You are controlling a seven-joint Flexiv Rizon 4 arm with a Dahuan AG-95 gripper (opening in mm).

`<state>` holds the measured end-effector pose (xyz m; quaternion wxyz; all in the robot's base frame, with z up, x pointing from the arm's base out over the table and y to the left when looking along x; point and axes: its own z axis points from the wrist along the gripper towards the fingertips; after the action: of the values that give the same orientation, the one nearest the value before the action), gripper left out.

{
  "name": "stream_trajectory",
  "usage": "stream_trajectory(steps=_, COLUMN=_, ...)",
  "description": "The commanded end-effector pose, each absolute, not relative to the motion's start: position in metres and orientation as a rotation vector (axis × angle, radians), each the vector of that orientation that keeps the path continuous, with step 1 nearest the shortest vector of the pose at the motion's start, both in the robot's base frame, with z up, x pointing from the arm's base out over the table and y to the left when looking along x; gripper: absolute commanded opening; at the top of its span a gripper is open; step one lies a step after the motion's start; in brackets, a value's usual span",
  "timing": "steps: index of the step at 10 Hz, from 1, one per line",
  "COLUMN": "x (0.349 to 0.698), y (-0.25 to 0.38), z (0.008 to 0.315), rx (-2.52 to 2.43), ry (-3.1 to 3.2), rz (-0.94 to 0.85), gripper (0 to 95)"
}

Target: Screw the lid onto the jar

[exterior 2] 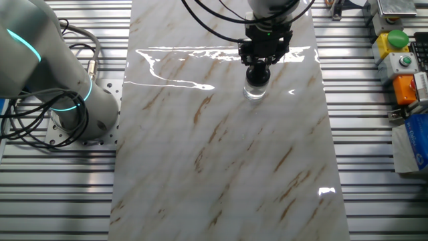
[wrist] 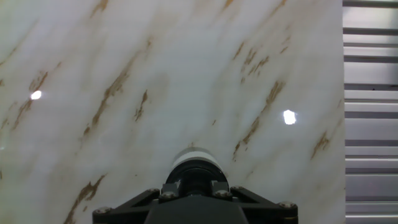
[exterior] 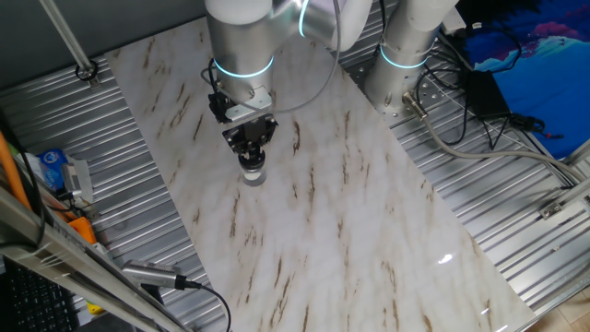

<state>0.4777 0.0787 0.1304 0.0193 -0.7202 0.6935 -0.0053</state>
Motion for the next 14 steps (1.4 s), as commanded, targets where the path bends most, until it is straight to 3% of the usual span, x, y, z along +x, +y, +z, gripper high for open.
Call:
stream_trajectory(steps=1, x=0.479, y=0.079, z=0.129, rx=-2.234, ry=2.152, rz=-0.018, gripper=0.0)
stream_trajectory(steps=13, x=0.479, y=0.079, z=0.129, rx=-2.234, ry=2.152, rz=-0.018, gripper=0.0)
stream_trajectory(steps=14, x=0.483, y=0.077, z=0.117, rx=-0.653, ry=2.881, rz=-0.028, gripper=0.0)
